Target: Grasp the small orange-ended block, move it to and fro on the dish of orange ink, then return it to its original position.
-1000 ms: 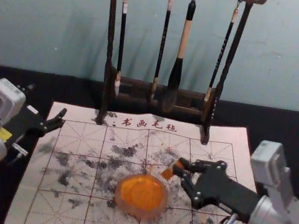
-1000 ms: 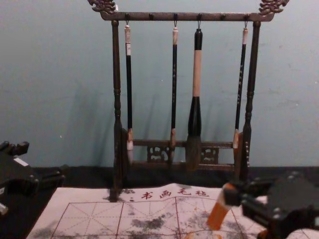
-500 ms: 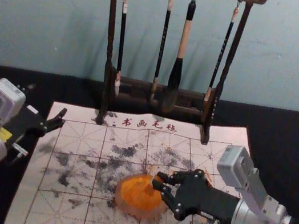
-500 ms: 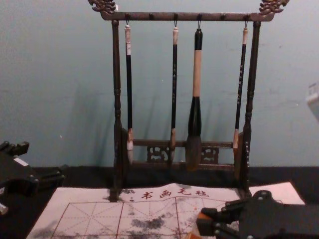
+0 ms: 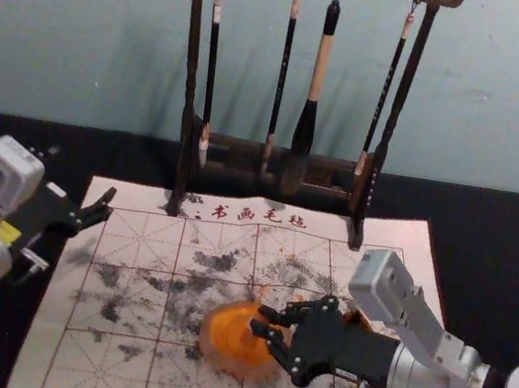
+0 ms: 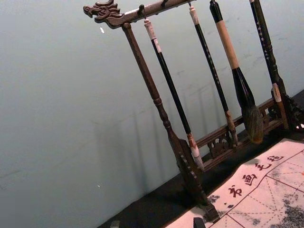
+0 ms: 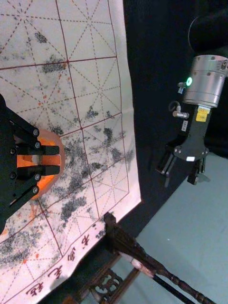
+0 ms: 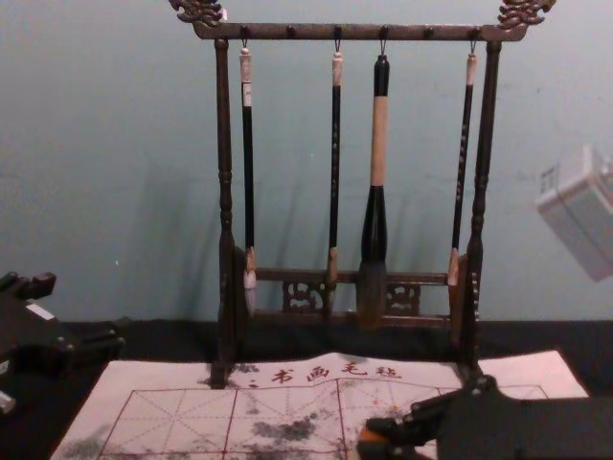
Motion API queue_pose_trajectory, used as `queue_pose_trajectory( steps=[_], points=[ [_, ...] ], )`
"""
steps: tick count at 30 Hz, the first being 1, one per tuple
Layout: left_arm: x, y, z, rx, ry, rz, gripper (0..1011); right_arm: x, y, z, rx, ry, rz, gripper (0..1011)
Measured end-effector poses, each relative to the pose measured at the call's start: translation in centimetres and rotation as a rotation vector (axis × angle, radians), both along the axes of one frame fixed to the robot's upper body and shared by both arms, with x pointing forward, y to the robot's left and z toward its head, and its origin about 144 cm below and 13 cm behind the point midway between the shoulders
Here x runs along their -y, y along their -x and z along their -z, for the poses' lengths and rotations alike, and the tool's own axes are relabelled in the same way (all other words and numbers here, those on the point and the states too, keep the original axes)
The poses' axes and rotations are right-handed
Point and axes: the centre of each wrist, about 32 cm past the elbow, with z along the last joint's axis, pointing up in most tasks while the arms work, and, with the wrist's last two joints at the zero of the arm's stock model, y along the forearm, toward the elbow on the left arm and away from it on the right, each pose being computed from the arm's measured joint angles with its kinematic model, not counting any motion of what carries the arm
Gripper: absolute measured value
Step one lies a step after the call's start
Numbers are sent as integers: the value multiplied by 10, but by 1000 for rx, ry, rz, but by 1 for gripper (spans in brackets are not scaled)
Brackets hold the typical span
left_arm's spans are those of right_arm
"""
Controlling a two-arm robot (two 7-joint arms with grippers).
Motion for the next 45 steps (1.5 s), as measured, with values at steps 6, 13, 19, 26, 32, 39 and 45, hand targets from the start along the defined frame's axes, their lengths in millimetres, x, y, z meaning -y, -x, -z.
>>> queue_pose_trajectory(
  steps=[6,13,19,26,32,39,45],
  points=[
    [0,0,0,0,0,0,1001,-3,-1,2,-10,10,-5,91],
    [0,0,0,0,0,0,1001,-5,-3,2,-15,17,-10,92],
    [0,0,0,0,0,0,1001,-7,-5,2,-19,26,-10,91],
    [0,0,0,0,0,0,1001,-10,-9,3,-21,31,-8,92],
    [0,0,0,0,0,0,1001,-12,-15,4,-21,31,2,92],
    [0,0,0,0,0,0,1001,-12,-22,5,-14,35,28,92],
    [0,0,0,0,0,0,1001,-8,-27,4,-13,41,53,92]
  ],
)
